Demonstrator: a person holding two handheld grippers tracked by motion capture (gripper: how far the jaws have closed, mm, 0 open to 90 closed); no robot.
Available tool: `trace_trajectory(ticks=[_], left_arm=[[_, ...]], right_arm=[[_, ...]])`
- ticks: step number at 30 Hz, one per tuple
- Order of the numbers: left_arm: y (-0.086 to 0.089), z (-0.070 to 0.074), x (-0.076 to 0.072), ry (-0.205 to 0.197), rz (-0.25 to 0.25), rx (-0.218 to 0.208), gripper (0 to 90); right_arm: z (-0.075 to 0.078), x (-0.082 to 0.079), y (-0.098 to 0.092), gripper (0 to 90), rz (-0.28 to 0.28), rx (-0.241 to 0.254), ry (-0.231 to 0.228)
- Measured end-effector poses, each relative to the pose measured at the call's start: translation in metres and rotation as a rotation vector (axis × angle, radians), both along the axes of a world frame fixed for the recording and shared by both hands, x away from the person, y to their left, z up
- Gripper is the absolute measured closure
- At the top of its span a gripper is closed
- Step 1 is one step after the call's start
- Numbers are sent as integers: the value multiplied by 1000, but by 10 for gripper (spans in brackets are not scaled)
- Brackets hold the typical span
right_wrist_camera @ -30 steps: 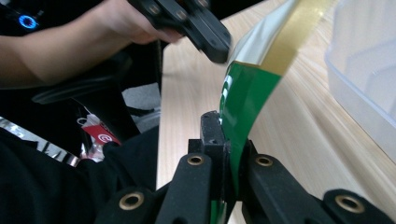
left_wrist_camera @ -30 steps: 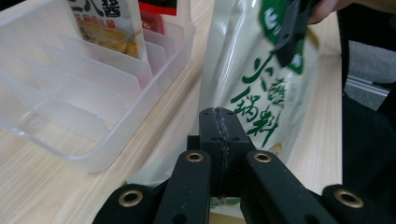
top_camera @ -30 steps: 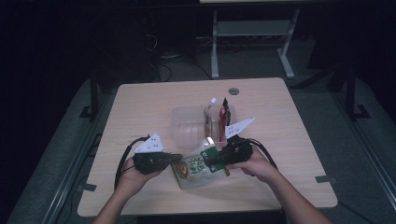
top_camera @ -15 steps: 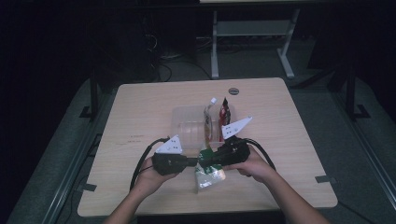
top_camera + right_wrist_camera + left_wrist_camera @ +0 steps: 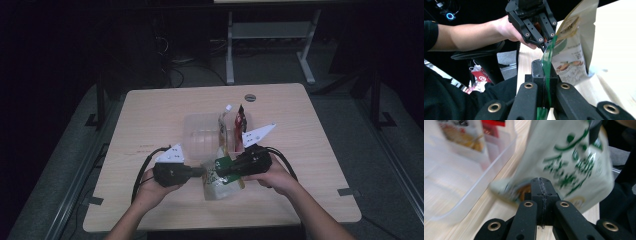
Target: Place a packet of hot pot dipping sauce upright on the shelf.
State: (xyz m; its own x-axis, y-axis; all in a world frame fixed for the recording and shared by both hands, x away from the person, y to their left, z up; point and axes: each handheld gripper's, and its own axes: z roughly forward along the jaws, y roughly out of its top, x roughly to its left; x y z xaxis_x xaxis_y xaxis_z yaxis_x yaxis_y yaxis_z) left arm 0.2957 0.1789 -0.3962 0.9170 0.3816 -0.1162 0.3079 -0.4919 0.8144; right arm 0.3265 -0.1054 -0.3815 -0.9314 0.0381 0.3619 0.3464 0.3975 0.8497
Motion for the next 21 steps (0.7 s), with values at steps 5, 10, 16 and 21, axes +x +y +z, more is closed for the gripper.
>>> trace_trajectory(ticks=[5, 10, 16, 21], left_arm=[[18, -1, -2, 29, 19, 14, 896], [38, -6, -10, 87, 35, 33, 725], [51, -16, -20, 104, 57, 77, 520], [53, -19, -19, 119, 89, 88, 394]], right_arm=[[8, 4, 1, 900, -27, 11, -22], [17, 12, 4, 900, -54, 25, -37], [32, 27, 12, 900, -93, 30, -59], [47, 42, 18, 900, -124, 23, -76]])
